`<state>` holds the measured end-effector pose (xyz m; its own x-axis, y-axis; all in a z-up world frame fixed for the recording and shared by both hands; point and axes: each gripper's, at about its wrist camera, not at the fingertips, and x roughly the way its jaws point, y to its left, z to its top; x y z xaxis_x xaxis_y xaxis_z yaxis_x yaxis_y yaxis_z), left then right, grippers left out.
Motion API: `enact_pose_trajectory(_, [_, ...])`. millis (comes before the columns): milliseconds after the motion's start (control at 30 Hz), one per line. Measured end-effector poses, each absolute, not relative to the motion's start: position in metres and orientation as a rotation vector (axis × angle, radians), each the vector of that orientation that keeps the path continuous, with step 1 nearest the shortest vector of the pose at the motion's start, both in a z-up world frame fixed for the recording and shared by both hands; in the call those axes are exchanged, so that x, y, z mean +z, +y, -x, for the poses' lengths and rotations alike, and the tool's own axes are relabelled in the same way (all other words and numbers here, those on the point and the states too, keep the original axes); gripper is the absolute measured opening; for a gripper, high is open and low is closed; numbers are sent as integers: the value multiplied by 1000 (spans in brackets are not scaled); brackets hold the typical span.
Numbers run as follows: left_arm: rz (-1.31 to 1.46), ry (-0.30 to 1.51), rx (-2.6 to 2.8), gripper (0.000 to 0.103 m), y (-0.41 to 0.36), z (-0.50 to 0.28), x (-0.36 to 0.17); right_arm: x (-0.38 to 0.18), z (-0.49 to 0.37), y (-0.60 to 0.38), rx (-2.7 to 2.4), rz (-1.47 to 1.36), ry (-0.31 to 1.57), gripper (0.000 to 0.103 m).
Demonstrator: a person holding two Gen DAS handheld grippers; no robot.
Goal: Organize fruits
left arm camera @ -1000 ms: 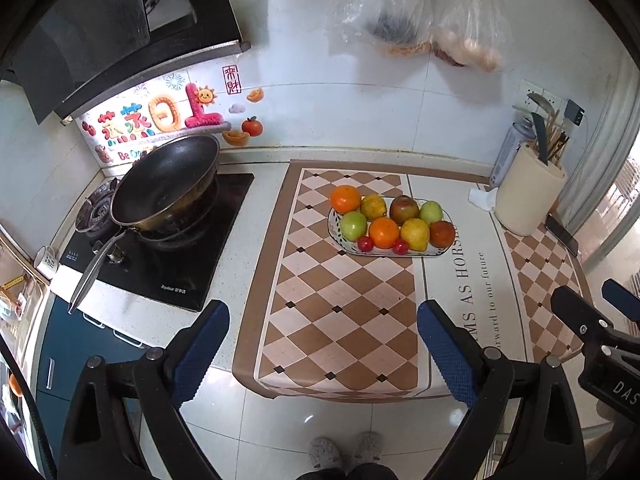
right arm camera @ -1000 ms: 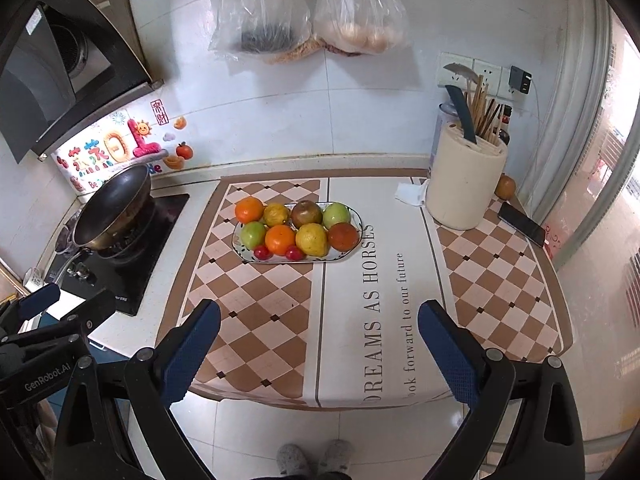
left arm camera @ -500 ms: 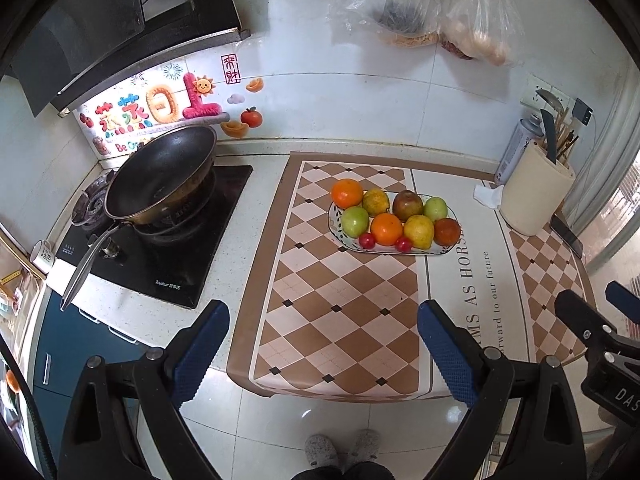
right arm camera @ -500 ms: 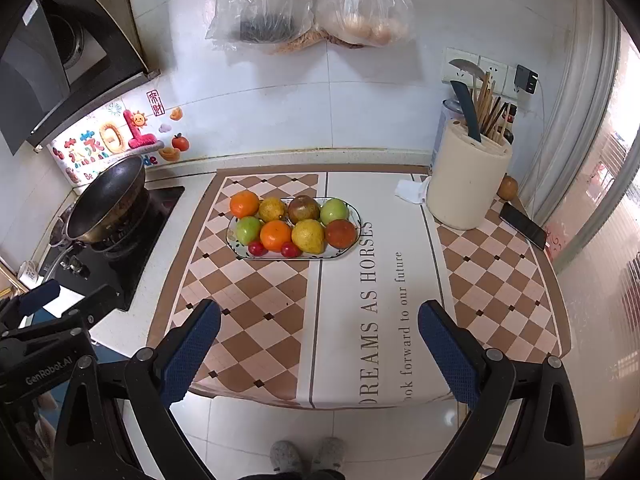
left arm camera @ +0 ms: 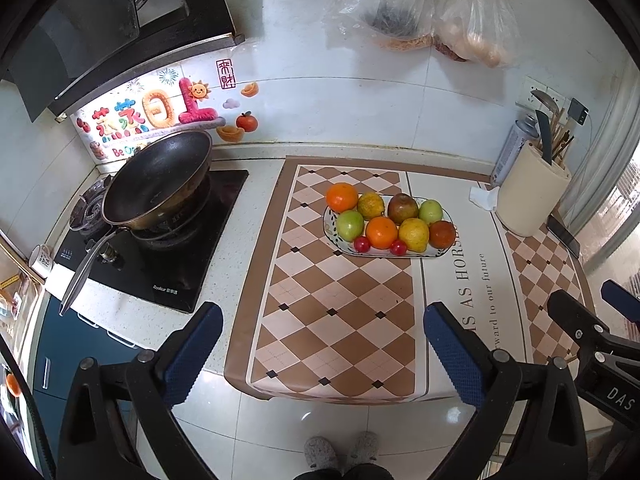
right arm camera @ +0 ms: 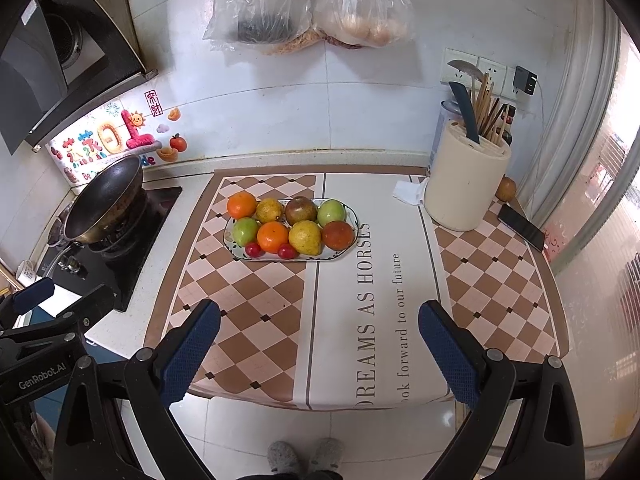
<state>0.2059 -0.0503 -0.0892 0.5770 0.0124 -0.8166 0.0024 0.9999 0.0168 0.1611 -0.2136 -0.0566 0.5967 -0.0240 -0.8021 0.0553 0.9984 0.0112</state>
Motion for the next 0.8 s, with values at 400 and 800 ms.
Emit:
enact_pose_trajectory(400, [-19, 954, 5, 103, -51, -205, -88, -58, -160, -211, -39, -37, 933, 102])
enact_pose_trajectory(800, [-18, 952, 2, 103, -50, -202, -86, -56, -157, -209, -46, -35, 929, 102])
